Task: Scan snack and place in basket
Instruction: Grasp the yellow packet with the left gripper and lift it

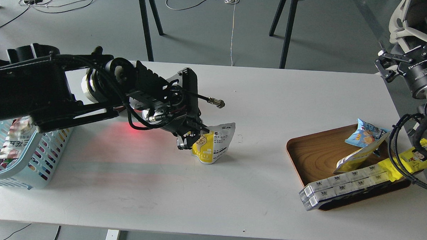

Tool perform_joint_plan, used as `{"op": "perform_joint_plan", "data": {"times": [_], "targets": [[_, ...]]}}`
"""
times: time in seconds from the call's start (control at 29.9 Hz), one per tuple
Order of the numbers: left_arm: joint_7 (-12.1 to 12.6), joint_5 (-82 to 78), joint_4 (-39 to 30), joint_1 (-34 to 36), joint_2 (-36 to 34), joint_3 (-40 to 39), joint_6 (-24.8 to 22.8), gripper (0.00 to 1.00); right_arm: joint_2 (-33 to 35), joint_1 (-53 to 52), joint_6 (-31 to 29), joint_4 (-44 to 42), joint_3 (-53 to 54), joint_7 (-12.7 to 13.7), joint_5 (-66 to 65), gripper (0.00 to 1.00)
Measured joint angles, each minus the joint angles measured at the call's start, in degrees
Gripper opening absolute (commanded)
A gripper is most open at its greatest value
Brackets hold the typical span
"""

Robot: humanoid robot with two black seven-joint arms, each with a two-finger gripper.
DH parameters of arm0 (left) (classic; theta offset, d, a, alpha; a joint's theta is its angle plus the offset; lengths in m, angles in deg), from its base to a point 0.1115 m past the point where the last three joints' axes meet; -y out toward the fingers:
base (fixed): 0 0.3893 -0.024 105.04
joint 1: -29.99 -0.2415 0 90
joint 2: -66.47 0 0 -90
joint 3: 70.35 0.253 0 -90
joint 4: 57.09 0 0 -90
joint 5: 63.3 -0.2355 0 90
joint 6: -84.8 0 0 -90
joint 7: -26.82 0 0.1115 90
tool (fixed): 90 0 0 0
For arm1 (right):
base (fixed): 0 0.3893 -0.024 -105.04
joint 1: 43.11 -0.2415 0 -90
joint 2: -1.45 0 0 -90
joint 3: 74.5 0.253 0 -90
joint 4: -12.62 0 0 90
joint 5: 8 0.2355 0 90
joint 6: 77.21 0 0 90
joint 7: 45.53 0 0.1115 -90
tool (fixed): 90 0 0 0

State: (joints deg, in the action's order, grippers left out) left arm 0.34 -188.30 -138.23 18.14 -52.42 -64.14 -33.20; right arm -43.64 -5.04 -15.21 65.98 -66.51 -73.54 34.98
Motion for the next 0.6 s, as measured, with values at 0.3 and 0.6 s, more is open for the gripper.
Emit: {"op": "perform_joint_plan", "data": {"times": [0.3,0.6], "targets": [[-0.72,0.00,-1.89,0.43,-2.52,-0.23,0.00,0.00,0.37,-0.01,0.00,-0.37,0.01,0.00,0.00,0.99],[-1.29,0.00,-7.02,0.86,-14.37,-4.03,-0.01,0.00,0.45,0.07,0.00,-0.38,0.38,0.00,0.00,0.99]]}}
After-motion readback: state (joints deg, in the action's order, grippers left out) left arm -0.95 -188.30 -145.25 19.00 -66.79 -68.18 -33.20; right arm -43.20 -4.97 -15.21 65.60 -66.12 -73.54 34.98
